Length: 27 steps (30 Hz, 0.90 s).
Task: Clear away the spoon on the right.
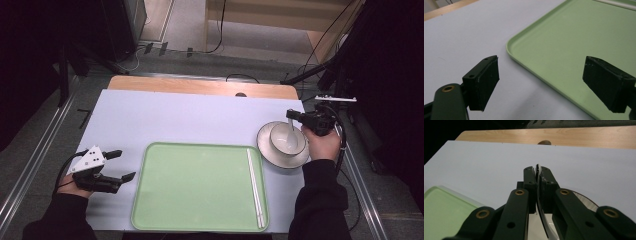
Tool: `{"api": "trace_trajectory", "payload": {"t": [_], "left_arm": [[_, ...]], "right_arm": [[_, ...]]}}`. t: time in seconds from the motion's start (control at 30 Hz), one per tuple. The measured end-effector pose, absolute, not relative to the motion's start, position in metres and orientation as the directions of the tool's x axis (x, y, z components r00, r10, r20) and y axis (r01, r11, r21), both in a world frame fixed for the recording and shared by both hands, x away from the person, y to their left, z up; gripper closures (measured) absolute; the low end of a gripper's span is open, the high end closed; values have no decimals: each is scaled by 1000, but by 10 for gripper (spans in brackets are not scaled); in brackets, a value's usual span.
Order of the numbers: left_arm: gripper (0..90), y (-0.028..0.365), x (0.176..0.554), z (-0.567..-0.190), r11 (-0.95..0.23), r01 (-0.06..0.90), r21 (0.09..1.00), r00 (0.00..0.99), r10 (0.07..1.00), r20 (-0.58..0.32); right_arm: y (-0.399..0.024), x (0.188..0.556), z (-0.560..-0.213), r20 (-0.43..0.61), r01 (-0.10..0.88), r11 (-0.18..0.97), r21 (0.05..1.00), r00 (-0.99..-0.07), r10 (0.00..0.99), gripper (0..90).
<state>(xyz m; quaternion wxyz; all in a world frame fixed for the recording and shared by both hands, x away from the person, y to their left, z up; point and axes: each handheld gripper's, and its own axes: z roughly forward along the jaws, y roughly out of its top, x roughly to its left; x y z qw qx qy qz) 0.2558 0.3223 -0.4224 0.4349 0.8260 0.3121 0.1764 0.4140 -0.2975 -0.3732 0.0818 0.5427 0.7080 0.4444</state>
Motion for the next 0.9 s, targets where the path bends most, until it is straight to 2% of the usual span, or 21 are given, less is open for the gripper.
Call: {"api": "trace_trajectory", "payload": {"t": [0.5,0.9], "left_arm": [[135,324,255,-421,-424,363,829,737,675,23],[134,324,254,-419,-420,356,835,738,674,24]], "right_arm": [[-289,397,-333,350,663,29,748,-431,832,862],[-271,374,-320,372,665,57,745,-485,791,862]]}}
